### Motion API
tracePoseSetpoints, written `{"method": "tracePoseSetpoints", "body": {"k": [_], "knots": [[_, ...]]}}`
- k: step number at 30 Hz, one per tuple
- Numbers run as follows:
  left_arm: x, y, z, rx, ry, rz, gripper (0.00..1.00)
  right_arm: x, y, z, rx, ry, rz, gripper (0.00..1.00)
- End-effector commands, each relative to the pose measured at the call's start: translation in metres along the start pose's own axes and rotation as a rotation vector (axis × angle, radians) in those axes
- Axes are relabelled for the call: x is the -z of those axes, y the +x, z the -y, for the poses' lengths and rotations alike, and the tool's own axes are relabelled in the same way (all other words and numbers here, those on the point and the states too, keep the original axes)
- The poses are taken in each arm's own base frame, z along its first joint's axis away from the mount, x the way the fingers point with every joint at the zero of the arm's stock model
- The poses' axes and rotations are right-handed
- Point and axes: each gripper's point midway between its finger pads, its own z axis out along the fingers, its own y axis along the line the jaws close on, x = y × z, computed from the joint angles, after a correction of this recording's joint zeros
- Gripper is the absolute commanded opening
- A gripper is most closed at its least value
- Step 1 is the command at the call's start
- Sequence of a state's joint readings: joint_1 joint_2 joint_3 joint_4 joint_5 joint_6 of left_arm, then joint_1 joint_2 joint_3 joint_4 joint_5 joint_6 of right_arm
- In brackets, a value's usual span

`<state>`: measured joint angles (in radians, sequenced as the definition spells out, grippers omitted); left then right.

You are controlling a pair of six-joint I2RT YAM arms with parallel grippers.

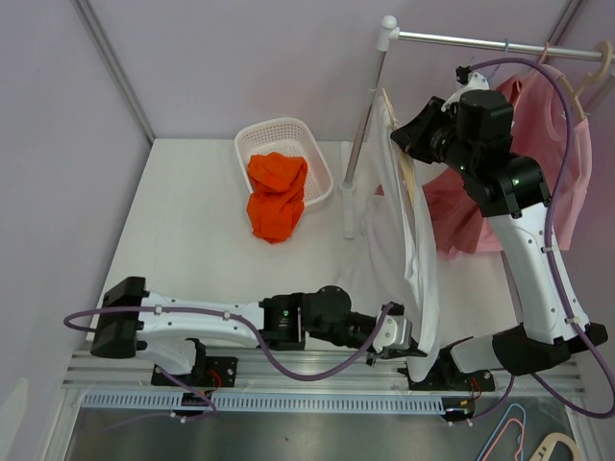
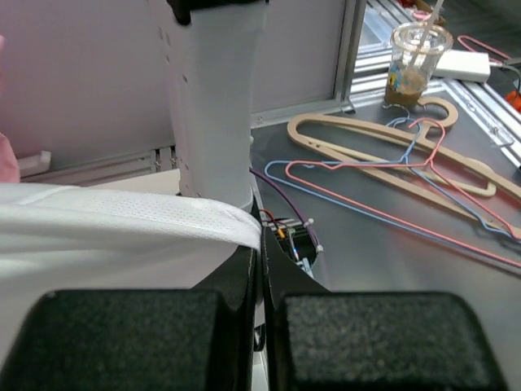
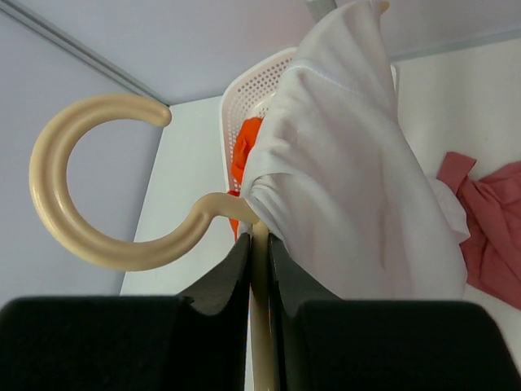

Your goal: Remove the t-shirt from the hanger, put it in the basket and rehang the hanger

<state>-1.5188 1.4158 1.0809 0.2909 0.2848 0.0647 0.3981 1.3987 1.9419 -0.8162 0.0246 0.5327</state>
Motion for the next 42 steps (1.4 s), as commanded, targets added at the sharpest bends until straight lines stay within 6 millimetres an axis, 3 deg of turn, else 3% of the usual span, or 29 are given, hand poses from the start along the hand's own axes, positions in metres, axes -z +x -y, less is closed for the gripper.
{"method": "tracePoseSetpoints", "body": {"k": [1, 6, 11, 14, 15, 18, 19, 21, 22, 23, 26, 27, 32, 33, 37, 42], "knots": [[-0.011, 0.032, 0.075, 0.051, 0.303, -0.082, 0.01, 0.004, -0.051, -0.024, -0.034, -0.103, 0.178, 0.0], [-0.005, 0.02, 0.056, -0.02, 0.245, -0.096, 0.01, 0.015, -0.045, -0.034, -0.063, -0.154, 0.141, 0.0], [0.012, 0.007, 0.021, -0.119, 0.068, -0.114, 0.01, 0.031, -0.04, -0.043, -0.094, -0.202, 0.12, 0.0], [0.021, 0.003, -0.017, -0.184, -0.147, -0.155, 0.02, 0.042, -0.037, -0.058, -0.14, -0.274, 0.089, 0.0], [0.03, 0.003, -0.042, -0.197, -0.295, -0.188, 0.01, 0.045, -0.037, -0.064, -0.15, -0.301, 0.083, 0.0], [0.04, 0.006, -0.074, -0.269, -0.477, -0.241, 0.01, 0.051, -0.031, -0.081, -0.195, -0.38, 0.044, 0.0], [0.039, -0.002, -0.078, -0.302, -0.514, -0.241, 0.01, 0.05, -0.029, -0.083, -0.2, -0.386, 0.038, 0.0], [0.036, 0.003, -0.088, -0.341, -0.598, -0.288, 0.01, 0.047, -0.028, -0.087, -0.207, -0.383, 0.043, 0.0], [0.032, -0.009, -0.091, -0.381, -0.617, -0.282, 0.01, 0.044, -0.027, -0.087, -0.21, -0.383, 0.037, 0.0], [0.021, -0.007, -0.088, -0.411, -0.628, -0.286, 0.01, 0.044, -0.026, -0.091, -0.217, -0.394, 0.03, 0.0], [0.023, -0.018, -0.098, -0.532, -0.753, -0.306, 0.01, 0.04, -0.024, -0.093, -0.225, -0.395, 0.024, 0.0], [0.019, -0.032, -0.097, -0.575, -0.782, -0.257, 0.01, 0.041, -0.024, -0.095, -0.224, -0.4, 0.023, 0.0], [0.013, -0.048, -0.081, -0.621, -0.759, -0.139, 0.01, 0.04, -0.022, -0.097, -0.231, -0.408, 0.01, 0.0], [0.013, -0.062, -0.076, -0.643, -0.771, -0.087, 0.01, 0.038, -0.018, -0.098, -0.235, -0.415, -0.009, 0.0], [0.019, -0.084, -0.068, -0.673, -0.801, 0.016, 0.01, 0.034, -0.009, -0.099, -0.246, -0.426, -0.043, 0.0], [0.002, -0.078, -0.052, -0.705, -0.657, 0.024, 0.09, 0.034, -0.005, -0.104, -0.266, -0.458, -0.071, 0.0]]}}
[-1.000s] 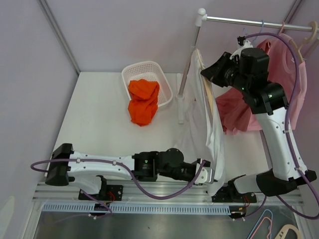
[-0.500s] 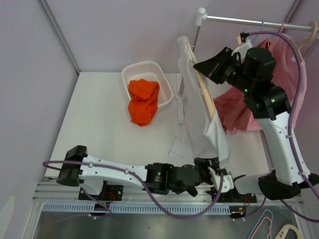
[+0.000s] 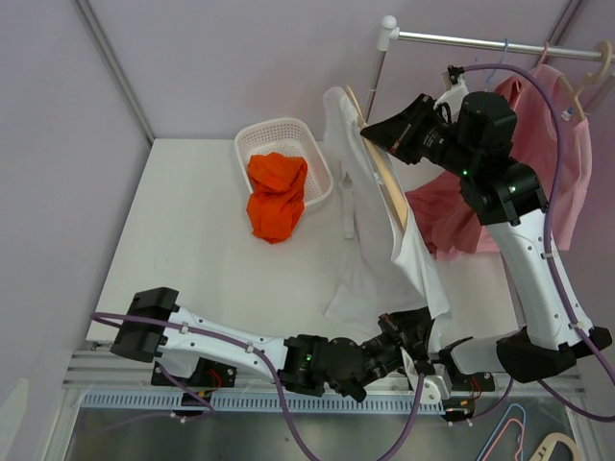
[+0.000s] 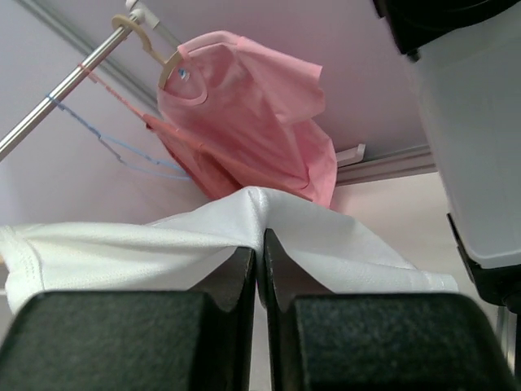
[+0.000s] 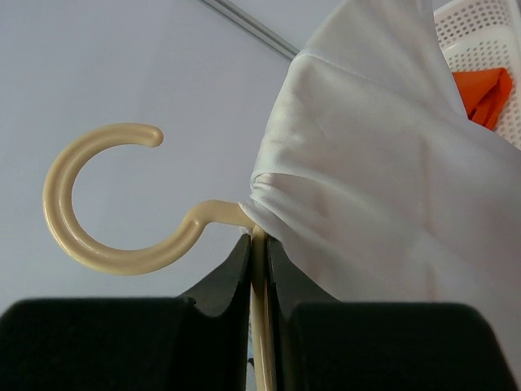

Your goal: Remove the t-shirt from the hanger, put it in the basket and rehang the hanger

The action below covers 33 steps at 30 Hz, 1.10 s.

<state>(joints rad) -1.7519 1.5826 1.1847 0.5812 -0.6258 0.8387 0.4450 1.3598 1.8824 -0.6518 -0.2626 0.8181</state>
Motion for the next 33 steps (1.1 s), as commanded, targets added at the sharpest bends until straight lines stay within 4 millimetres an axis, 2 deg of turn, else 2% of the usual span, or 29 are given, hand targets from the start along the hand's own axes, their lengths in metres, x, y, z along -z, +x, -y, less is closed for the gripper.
{"method": "tracePoseSetpoints", "body": {"k": [1, 3, 4, 5, 6, 8, 10, 15, 16, 19, 22, 23, 24, 25, 26, 28, 29, 30, 31, 32, 33], "knots": [[0.002, -0.032, -0.002, 0.007, 0.058, 0.118, 0.08, 0.001, -0.008, -0.031, -0.014, -0.129, 0.011, 0.0], [-0.002, -0.022, 0.026, -0.023, 0.177, 0.091, 0.04, 0.0, -0.007, -0.036, -0.024, -0.157, -0.007, 0.0], [-0.003, -0.021, 0.032, -0.021, 0.202, 0.092, 0.02, -0.003, -0.007, -0.039, -0.03, -0.167, -0.018, 0.0], [-0.003, -0.011, 0.041, -0.029, 0.236, 0.074, 0.02, -0.002, -0.004, -0.043, -0.041, -0.186, -0.04, 0.0], [-0.003, -0.005, 0.058, -0.03, 0.297, 0.073, 0.01, -0.001, -0.003, -0.046, -0.045, -0.198, -0.049, 0.0], [-0.004, 0.007, 0.073, -0.049, 0.328, 0.045, 0.01, 0.002, -0.001, -0.056, -0.063, -0.239, -0.076, 0.0], [-0.006, 0.027, 0.087, -0.076, 0.339, -0.006, 0.01, 0.004, -0.001, -0.062, -0.073, -0.259, -0.09, 0.0], [-0.019, 0.059, 0.092, -0.068, 0.326, -0.1, 0.01, 0.017, 0.0, -0.082, -0.132, -0.333, -0.127, 0.0], [-0.022, 0.072, 0.095, -0.087, 0.308, -0.141, 0.01, 0.019, -0.001, -0.087, -0.139, -0.348, -0.128, 0.0], [-0.03, 0.089, 0.091, -0.13, 0.266, -0.197, 0.01, 0.026, -0.005, -0.094, -0.15, -0.367, -0.118, 0.0], [-0.032, 0.107, 0.07, -0.128, 0.174, -0.244, 0.01, 0.033, -0.005, -0.099, -0.128, -0.372, -0.125, 0.0], [-0.032, 0.119, 0.051, -0.08, 0.116, -0.282, 0.01, 0.034, -0.005, -0.099, -0.119, -0.368, -0.126, 0.0], [-0.031, 0.129, 0.039, -0.051, 0.09, -0.317, 0.01, 0.036, -0.004, -0.099, -0.108, -0.362, -0.128, 0.0], [-0.03, 0.137, 0.025, -0.015, 0.054, -0.344, 0.01, 0.037, -0.001, -0.092, -0.108, -0.326, -0.139, 0.0], [-0.026, 0.153, -0.007, 0.065, -0.011, -0.397, 0.01, 0.039, -0.004, -0.089, -0.073, -0.309, -0.113, 0.0], [-0.015, 0.17, -0.04, 0.143, -0.085, -0.451, 0.01, 0.047, -0.001, -0.082, -0.052, -0.27, -0.104, 0.0], [-0.008, 0.187, -0.067, 0.218, -0.155, -0.497, 0.01, 0.045, 0.0, -0.073, -0.031, -0.24, -0.096, 0.0], [0.002, 0.177, -0.099, 0.287, -0.21, -0.47, 0.01, 0.046, 0.002, -0.068, -0.026, -0.225, -0.097, 0.0], [0.01, 0.18, -0.115, 0.331, -0.243, -0.474, 0.01, 0.047, 0.005, -0.064, -0.021, -0.218, -0.1, 0.0], [0.021, 0.194, -0.141, 0.412, -0.312, -0.499, 0.01, 0.049, 0.01, -0.057, -0.016, -0.203, -0.107, 0.0], [0.032, 0.18, -0.168, 0.48, -0.341, -0.448, 0.01, 0.05, 0.013, -0.053, -0.017, -0.194, -0.111, 0.0]]}}
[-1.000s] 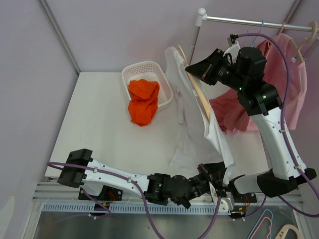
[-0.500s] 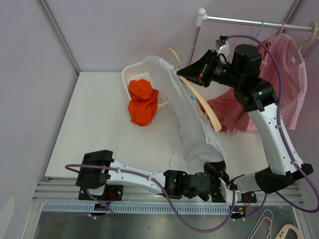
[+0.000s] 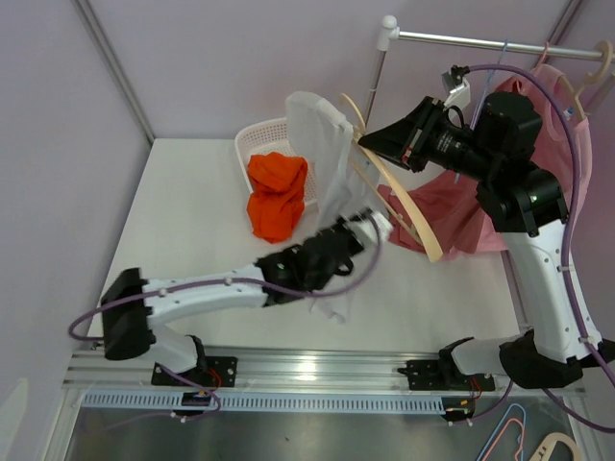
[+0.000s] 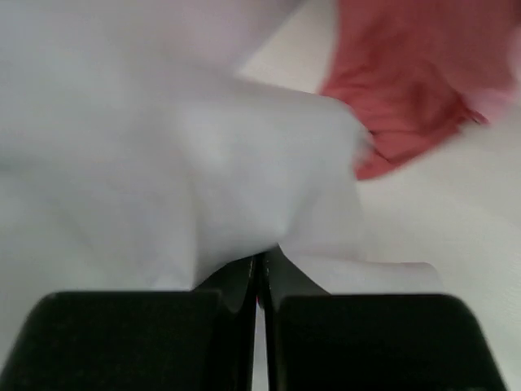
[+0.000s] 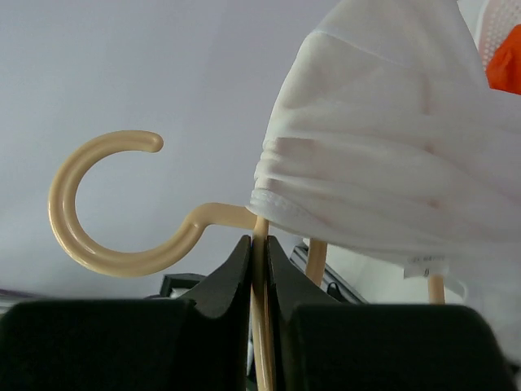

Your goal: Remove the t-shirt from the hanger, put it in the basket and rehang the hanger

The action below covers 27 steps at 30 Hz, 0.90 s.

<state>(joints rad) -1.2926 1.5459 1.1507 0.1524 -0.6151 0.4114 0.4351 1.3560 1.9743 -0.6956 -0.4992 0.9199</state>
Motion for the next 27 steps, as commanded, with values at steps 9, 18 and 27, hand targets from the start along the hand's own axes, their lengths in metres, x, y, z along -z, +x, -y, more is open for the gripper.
{"method": "tracePoseSetpoints", "body": {"k": [9, 18, 27], "knots": [[0.063, -0.047, -0.246, 0.574, -0.302, 0.129, 0.01, 0.045, 0.025, 0.007, 0.086, 0.019, 0.02, 0.0], [0.031, -0.057, -0.352, 0.775, -0.354, 0.134, 0.01, 0.087, 0.011, 0.012, 0.149, 0.129, 0.199, 0.0], [-0.003, -0.015, -0.443, 0.977, -0.37, 0.096, 0.01, 0.111, -0.017, 0.022, 0.174, 0.242, 0.383, 0.0]]}}
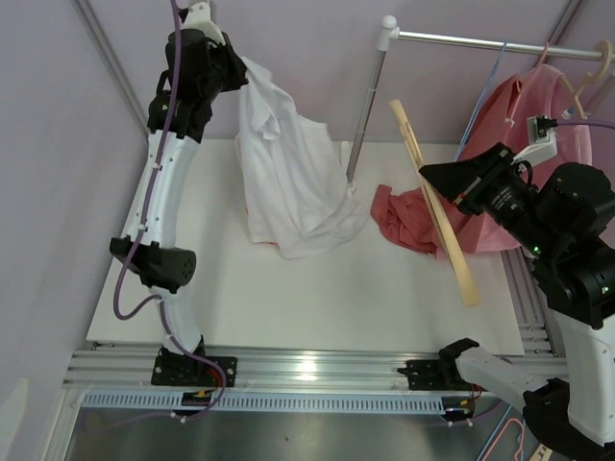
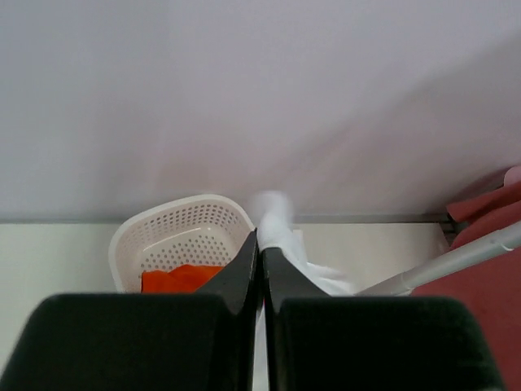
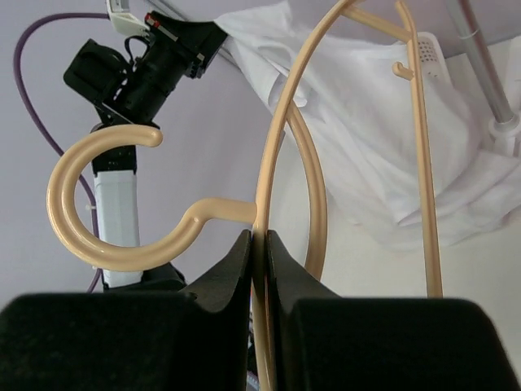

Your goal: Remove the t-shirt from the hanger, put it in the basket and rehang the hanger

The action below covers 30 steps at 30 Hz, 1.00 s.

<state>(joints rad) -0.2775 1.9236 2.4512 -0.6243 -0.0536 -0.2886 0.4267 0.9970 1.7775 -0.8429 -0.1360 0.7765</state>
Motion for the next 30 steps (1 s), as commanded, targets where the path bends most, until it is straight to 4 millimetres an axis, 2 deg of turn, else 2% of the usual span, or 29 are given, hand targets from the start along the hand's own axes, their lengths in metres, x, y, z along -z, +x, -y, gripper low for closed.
{"method": "tracePoseSetpoints", "body": {"k": [1, 2, 3, 4, 5, 7, 9, 11, 12, 13, 14, 16, 18, 19, 20, 21, 22, 24, 25, 26, 27, 29, 30], "knots": [[0.02, -0.043, 0.012, 0.111, 0.146, 0.075, 0.01, 0.0, -0.02, -0.001, 0.023, 0.022, 0.087, 0.0], [0.011, -0.024, 0.012, 0.114, 0.17, 0.039, 0.01, -0.005, -0.02, 0.001, 0.024, 0.03, 0.085, 0.0], [0.014, -0.033, 0.021, 0.109, 0.219, 0.075, 0.01, -0.008, -0.023, 0.003, 0.03, 0.041, 0.1, 0.0], [0.031, -0.06, 0.043, 0.096, 0.337, 0.164, 0.01, -0.011, -0.026, 0.005, 0.033, 0.047, 0.111, 0.0], [0.023, -0.043, 0.045, 0.104, 0.369, 0.135, 0.01, -0.015, -0.028, 0.007, 0.034, 0.057, 0.121, 0.0], [0.047, -0.068, 0.072, 0.086, 0.527, 0.239, 0.01, -0.029, -0.034, 0.015, 0.03, 0.083, 0.153, 0.0], [0.062, -0.078, 0.085, 0.061, 0.618, 0.301, 0.01, -0.038, -0.042, 0.017, 0.023, 0.082, 0.198, 0.0], [0.085, -0.097, 0.101, 0.015, 0.715, 0.395, 0.01, -0.049, -0.045, 0.029, 0.006, 0.111, 0.229, 0.0], [0.095, -0.107, 0.105, -0.004, 0.739, 0.431, 0.01, -0.053, -0.054, 0.026, -0.001, 0.089, 0.268, 0.0], [0.104, -0.118, 0.109, -0.046, 0.757, 0.487, 0.01, -0.062, -0.052, 0.034, -0.015, 0.099, 0.27, 0.0], [0.108, -0.123, 0.11, -0.062, 0.756, 0.507, 0.01, -0.066, -0.057, 0.037, -0.024, 0.096, 0.282, 0.0], [0.12, -0.146, 0.111, -0.115, 0.734, 0.579, 0.01, -0.082, -0.065, 0.041, -0.031, 0.094, 0.299, 0.0], [0.114, -0.157, 0.107, -0.132, 0.69, 0.61, 0.01, -0.089, -0.08, 0.041, -0.038, 0.075, 0.337, 0.0], [0.117, -0.168, 0.105, -0.159, 0.671, 0.648, 0.01, -0.101, -0.081, 0.047, -0.045, 0.082, 0.329, 0.0], [0.12, -0.177, 0.104, -0.171, 0.658, 0.679, 0.01, -0.103, -0.09, 0.044, -0.054, 0.069, 0.341, 0.0], [0.115, -0.181, 0.097, -0.167, 0.623, 0.692, 0.01, -0.107, -0.096, 0.043, -0.05, 0.054, 0.342, 0.0], [0.103, -0.182, 0.09, -0.166, 0.601, 0.7, 0.01, -0.121, -0.096, 0.051, -0.055, 0.072, 0.328, 0.0], [0.097, -0.188, 0.082, -0.158, 0.586, 0.723, 0.01, -0.128, -0.108, 0.047, -0.054, 0.05, 0.338, 0.0], [0.079, -0.181, 0.072, -0.14, 0.574, 0.702, 0.01, -0.133, -0.11, 0.049, -0.056, 0.051, 0.335, 0.0], [0.075, -0.181, 0.069, -0.133, 0.573, 0.701, 0.01, -0.145, -0.111, 0.055, -0.06, 0.056, 0.325, 0.0], [0.065, -0.173, 0.066, -0.124, 0.576, 0.677, 0.01, -0.148, -0.116, 0.053, -0.062, 0.042, 0.332, 0.0], [0.032, -0.14, 0.058, -0.113, 0.578, 0.589, 0.01, -0.155, -0.122, 0.054, -0.059, 0.036, 0.339, 0.0], [0.025, -0.131, 0.056, -0.106, 0.582, 0.569, 0.01, -0.166, -0.124, 0.061, -0.06, 0.042, 0.334, 0.0]]}}
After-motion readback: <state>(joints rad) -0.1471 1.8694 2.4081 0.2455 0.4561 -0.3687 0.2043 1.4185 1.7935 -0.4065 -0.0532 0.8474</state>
